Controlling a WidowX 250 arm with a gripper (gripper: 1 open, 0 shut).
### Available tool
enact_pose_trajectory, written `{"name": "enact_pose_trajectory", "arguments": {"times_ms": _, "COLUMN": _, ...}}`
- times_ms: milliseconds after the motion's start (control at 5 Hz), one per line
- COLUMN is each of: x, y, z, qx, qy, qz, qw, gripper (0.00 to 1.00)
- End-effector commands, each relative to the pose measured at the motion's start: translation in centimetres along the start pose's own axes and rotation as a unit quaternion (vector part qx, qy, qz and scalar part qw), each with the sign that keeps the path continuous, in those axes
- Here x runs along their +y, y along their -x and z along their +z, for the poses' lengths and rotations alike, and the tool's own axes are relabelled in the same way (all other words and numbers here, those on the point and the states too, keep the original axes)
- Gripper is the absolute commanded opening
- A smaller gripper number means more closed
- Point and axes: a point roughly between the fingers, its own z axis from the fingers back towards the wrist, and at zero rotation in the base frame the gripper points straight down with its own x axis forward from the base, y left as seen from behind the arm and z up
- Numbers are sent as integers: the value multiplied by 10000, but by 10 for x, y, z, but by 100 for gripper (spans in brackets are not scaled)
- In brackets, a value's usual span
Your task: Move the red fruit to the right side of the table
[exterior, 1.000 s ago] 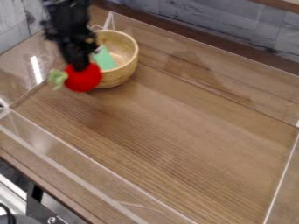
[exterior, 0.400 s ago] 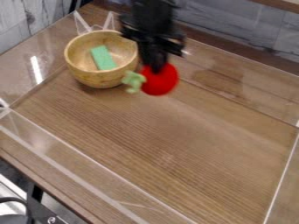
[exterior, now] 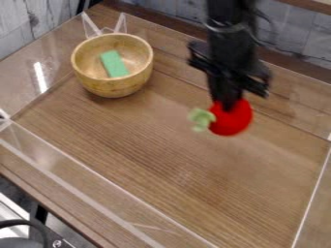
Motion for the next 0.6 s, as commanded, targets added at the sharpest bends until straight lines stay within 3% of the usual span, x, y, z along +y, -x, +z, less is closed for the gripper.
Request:
{"name": "enact_pose_trajectory", "arguments": {"times_ms": 0, "x": -17, "y": -5, "z": -11, "qx": -95, "qy": 49, "qz": 25, "qw": 9999, "gripper": 0}}
{"name": "enact_pose_trajectory", "arguments": {"times_ms": 400, "x": -23, "y": -3, "z": -46, "qx": 14, "qy": 238, "qz": -143, "qw": 9996, "gripper": 0}}
